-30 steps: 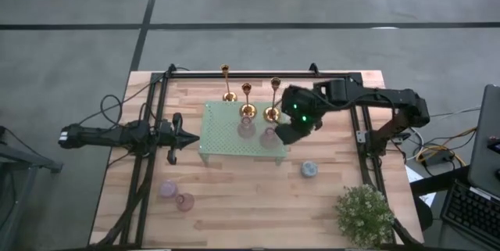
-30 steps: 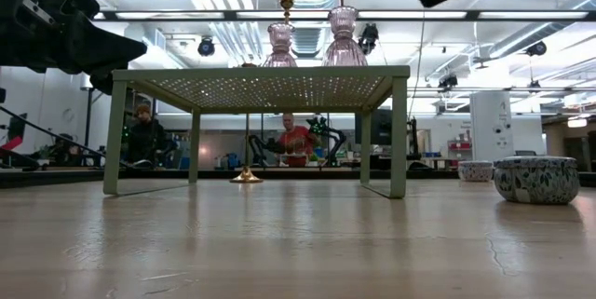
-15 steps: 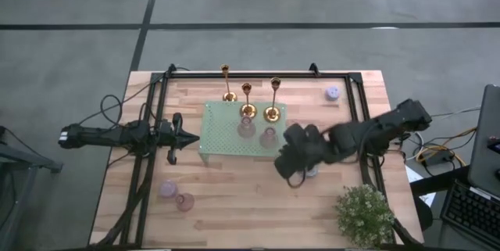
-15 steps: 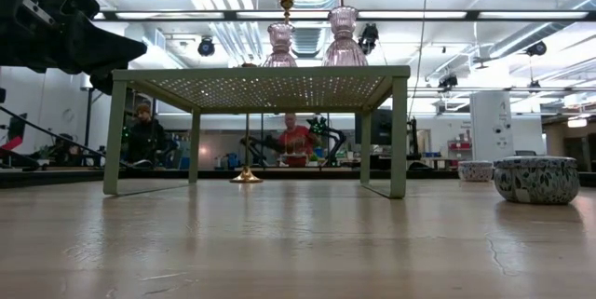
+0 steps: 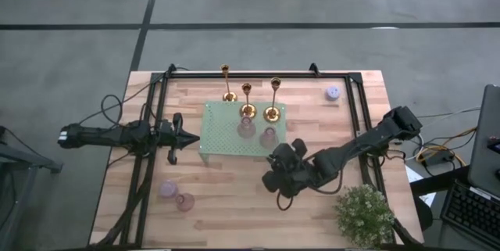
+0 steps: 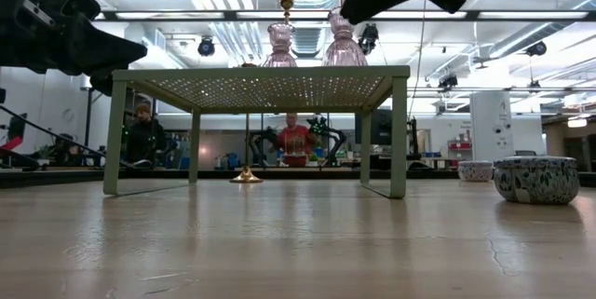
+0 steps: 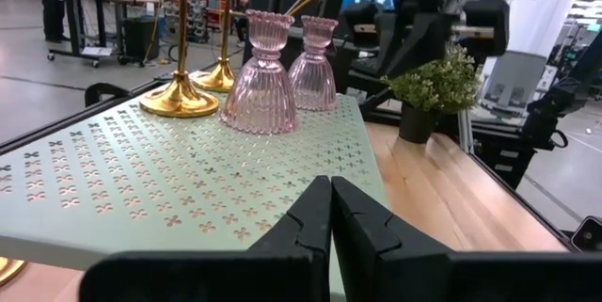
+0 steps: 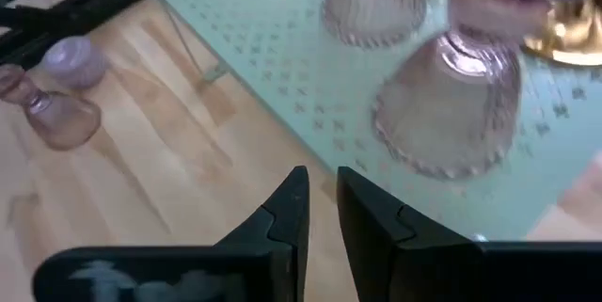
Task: Pick & Place candle stick holders
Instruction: Adjust the left purple candle holder on the shelf, then put the gold candle holder on the shelf aligned with the other gold candle holders
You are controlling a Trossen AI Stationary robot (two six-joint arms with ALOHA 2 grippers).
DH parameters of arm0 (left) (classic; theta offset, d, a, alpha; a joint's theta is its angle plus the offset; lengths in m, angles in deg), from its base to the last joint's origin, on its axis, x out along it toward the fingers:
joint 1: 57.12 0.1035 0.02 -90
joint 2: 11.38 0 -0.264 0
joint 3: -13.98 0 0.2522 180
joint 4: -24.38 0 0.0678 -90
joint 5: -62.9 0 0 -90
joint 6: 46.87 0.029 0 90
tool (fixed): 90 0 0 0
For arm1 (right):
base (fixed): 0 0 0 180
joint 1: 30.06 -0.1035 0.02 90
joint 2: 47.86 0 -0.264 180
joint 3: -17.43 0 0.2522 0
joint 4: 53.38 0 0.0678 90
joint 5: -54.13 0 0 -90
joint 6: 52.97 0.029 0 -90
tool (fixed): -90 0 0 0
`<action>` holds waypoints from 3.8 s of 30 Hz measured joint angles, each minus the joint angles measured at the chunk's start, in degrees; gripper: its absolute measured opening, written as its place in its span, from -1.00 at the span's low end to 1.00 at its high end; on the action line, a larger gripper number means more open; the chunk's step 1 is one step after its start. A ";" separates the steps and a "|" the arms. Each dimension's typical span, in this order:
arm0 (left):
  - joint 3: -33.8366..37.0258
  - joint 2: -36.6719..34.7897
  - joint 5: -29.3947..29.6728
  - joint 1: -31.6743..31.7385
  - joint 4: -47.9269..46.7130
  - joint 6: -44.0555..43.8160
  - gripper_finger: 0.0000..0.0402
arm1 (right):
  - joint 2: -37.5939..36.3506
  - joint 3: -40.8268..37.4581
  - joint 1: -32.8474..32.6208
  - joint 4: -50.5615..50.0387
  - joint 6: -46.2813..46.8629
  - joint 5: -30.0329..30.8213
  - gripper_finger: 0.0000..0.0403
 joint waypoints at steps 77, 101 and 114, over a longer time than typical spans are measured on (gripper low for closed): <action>0.00 0.36 -0.02 0.00 0.00 0.00 -0.93 | -0.03 -4.46 9.61 -0.04 -11.59 1.73 -0.96; 0.00 0.34 -0.04 0.00 -0.04 -0.01 -0.93 | -3.83 -4.09 3.58 0.30 -12.21 1.40 -0.96; 0.00 0.34 -0.04 0.00 -0.07 0.00 -0.93 | -7.91 -4.06 -1.52 -0.19 -11.86 10.71 -0.96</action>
